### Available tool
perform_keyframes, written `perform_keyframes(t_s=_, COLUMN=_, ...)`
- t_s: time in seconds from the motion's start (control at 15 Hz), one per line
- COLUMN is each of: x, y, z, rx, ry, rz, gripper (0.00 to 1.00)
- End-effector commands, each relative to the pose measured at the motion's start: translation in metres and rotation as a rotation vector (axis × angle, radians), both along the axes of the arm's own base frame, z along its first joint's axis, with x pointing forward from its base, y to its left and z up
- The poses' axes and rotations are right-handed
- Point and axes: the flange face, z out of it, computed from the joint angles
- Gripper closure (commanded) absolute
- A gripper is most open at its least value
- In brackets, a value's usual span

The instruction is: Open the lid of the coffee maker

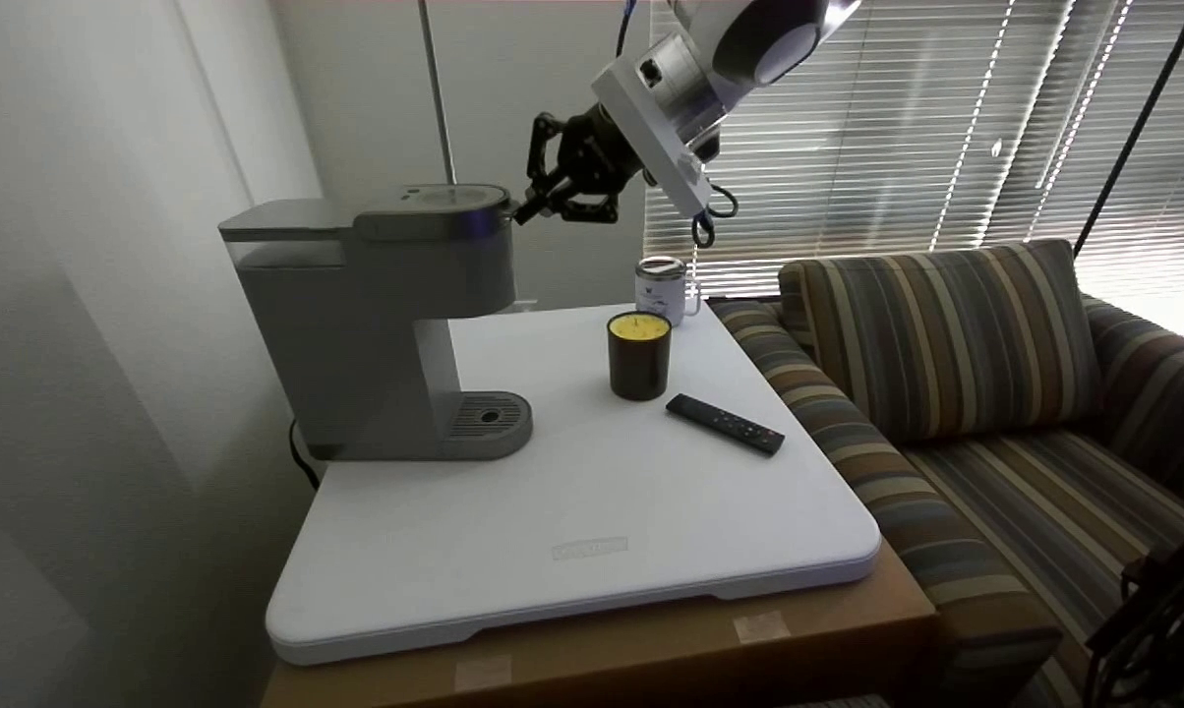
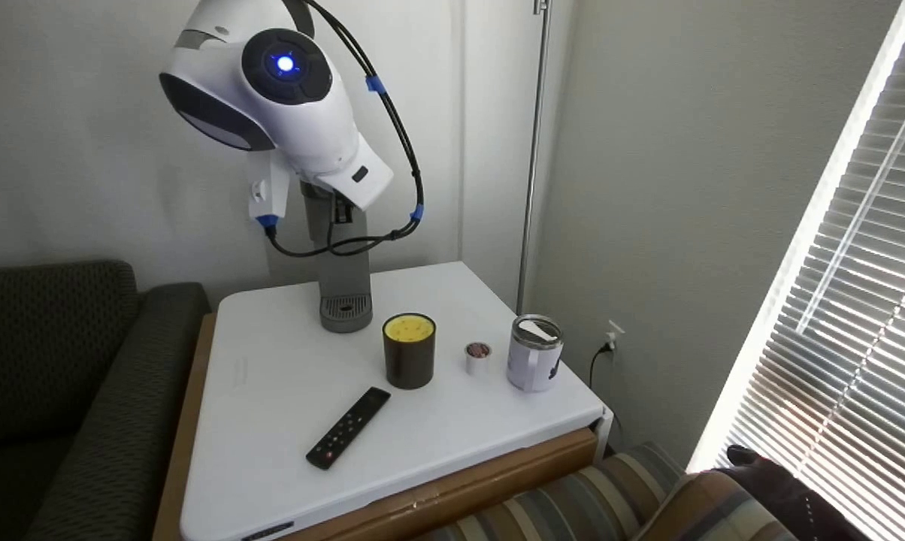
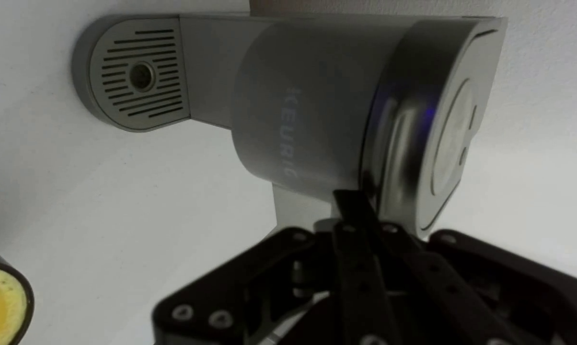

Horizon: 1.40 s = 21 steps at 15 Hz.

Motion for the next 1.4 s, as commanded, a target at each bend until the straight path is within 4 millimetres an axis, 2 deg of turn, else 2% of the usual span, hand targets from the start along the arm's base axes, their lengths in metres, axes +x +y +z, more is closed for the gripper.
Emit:
perform_keyframes(t_s=0.0, x=-0.006, y=-0.003, z=0.010, rx=0.046, ry=-0.014, rz=0.012, gripper=1.00)
perform_keyframes(t_s=0.4, x=-0.007, y=-0.003, z=0.023, rx=0.071, ry=-0.042, rz=0.021, gripper=1.00)
perform_keyframes(t_s=0.87, x=-0.009, y=-0.004, z=0.050, rx=0.096, ry=-0.092, rz=0.033, gripper=1.00)
perform_keyframes(t_s=1.33, x=-0.018, y=-0.008, z=0.042, rx=0.085, ry=-0.068, rz=0.020, gripper=1.00)
